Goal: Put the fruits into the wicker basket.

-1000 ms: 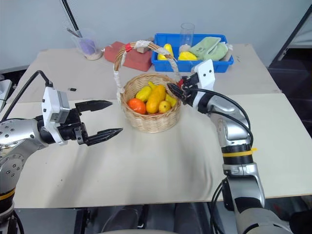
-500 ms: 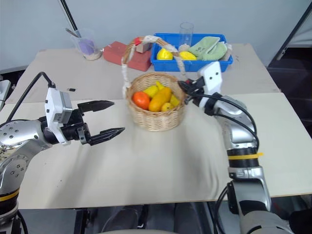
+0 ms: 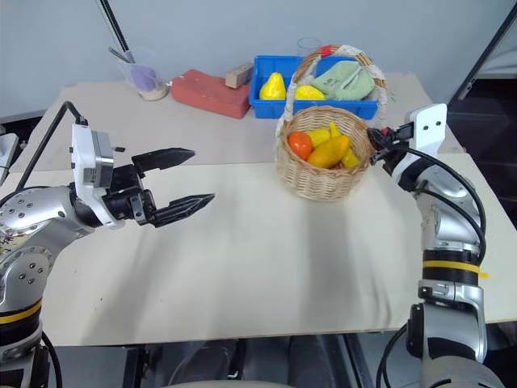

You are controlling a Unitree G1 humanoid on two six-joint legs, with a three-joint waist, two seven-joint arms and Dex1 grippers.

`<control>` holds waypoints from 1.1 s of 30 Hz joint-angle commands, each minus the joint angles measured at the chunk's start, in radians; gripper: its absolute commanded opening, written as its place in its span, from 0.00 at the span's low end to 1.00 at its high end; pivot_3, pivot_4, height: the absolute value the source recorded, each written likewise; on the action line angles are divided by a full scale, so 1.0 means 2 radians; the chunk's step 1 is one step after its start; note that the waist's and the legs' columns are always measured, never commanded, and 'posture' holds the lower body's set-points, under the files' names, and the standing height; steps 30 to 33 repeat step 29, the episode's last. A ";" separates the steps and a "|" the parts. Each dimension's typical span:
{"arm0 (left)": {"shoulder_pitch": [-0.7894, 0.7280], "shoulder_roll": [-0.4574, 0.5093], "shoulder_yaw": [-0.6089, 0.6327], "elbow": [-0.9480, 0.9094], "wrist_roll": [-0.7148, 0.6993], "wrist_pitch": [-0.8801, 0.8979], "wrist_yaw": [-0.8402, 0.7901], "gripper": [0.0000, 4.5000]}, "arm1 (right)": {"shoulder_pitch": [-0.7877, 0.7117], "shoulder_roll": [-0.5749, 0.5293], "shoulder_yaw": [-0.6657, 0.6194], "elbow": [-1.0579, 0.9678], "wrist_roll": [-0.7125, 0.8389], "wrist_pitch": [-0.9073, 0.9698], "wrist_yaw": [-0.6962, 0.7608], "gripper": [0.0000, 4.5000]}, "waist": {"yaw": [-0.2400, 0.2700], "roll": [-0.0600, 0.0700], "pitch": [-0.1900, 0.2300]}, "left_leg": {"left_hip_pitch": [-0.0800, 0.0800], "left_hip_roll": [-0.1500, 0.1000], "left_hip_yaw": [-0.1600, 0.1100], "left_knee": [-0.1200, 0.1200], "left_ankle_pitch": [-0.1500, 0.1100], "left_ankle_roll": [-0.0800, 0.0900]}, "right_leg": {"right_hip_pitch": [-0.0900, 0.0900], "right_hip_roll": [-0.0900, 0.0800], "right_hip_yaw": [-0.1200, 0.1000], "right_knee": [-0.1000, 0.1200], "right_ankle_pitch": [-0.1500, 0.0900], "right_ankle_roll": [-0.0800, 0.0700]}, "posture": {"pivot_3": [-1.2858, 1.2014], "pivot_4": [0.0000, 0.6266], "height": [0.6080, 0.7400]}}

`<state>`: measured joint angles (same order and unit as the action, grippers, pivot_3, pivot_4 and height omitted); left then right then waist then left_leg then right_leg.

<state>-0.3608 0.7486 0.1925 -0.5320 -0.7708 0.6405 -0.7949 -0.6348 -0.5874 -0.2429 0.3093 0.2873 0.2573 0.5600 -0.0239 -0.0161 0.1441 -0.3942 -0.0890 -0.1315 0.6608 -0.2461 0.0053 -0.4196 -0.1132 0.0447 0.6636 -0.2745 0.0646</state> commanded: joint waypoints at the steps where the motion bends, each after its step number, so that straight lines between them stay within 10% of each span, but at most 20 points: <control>1: 0.006 0.009 0.008 -0.004 0.010 -0.010 0.001 1.00 | 0.013 -0.013 -0.017 -0.049 0.020 0.018 0.009 0.49 | 0.002 0.000 0.000 | 0.000 0.000 0.000 0.000 0.000 0.000 | 0.000 0.000 0.000 0.000 0.000 0.000 | 0.52 0.24 1.00; 4: 0.029 0.020 0.014 -0.001 0.041 -0.017 0.010 1.00 | 0.044 -0.038 -0.016 -0.095 0.035 0.044 0.045 0.72 | 0.003 0.000 0.000 | 0.000 0.000 0.000 0.000 0.000 0.000 | 0.000 0.000 0.000 0.000 0.000 0.000 | 0.52 0.24 1.00; 17: 0.244 0.104 0.169 0.054 0.155 -0.039 -0.013 1.00 | 0.189 -0.229 -0.011 -0.216 0.081 0.112 0.255 0.72 | 0.004 0.000 0.000 | 0.000 0.000 0.000 0.000 -0.002 0.004 | 0.000 0.000 0.000 -0.001 0.000 0.000 | 0.52 0.24 1.00; 33: 0.287 0.089 0.219 0.048 0.135 -0.022 -0.031 1.00 | 0.156 -0.243 0.015 -0.184 0.074 0.118 0.295 0.72 | 0.011 0.000 0.000 | 0.000 0.000 0.001 0.000 -0.003 0.004 | 0.001 -0.001 0.000 -0.003 0.000 0.000 | 0.52 0.24 1.00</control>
